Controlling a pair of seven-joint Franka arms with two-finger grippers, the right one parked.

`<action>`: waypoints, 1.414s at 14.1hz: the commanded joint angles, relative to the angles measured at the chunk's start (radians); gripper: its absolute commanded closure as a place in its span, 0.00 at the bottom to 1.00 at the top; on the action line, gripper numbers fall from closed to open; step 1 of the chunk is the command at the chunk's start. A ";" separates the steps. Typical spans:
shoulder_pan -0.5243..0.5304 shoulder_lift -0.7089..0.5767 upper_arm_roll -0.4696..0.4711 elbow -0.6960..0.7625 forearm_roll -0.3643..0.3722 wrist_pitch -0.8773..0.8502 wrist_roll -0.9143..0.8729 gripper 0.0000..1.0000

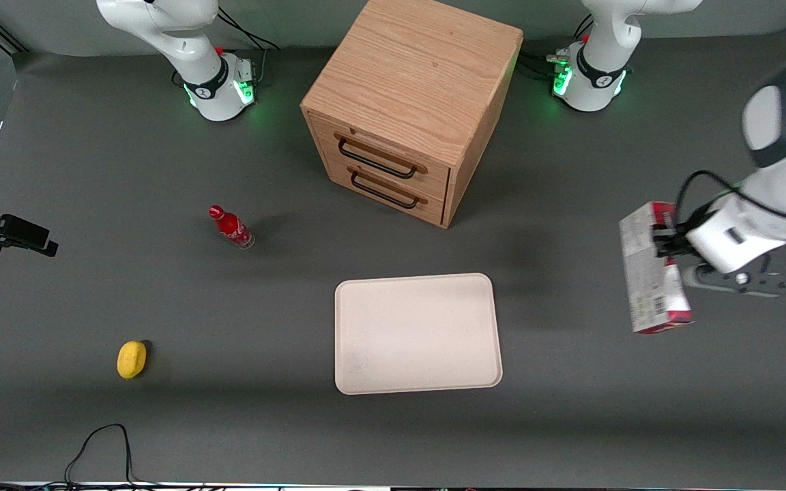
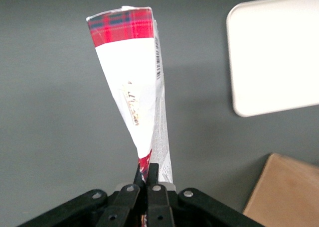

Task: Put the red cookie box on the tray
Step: 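Carry the held cookie box over to the white tray, then lower the box onto the tray and open the left gripper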

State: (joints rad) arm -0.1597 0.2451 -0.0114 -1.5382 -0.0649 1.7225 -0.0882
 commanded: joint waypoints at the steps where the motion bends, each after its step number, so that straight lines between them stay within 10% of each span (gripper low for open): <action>1: -0.092 0.181 -0.008 0.217 -0.018 -0.035 -0.236 1.00; 7: -0.262 0.491 0.001 0.434 0.019 0.021 -0.424 1.00; 16: -0.320 0.629 -0.002 0.420 0.076 0.215 -0.439 0.99; 17: -0.320 0.625 -0.001 0.418 0.085 0.215 -0.429 0.05; 20: -0.313 0.582 -0.001 0.411 0.115 0.212 -0.418 0.00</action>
State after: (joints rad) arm -0.4650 0.8627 -0.0286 -1.1366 0.0259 1.9512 -0.5033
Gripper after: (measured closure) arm 0.709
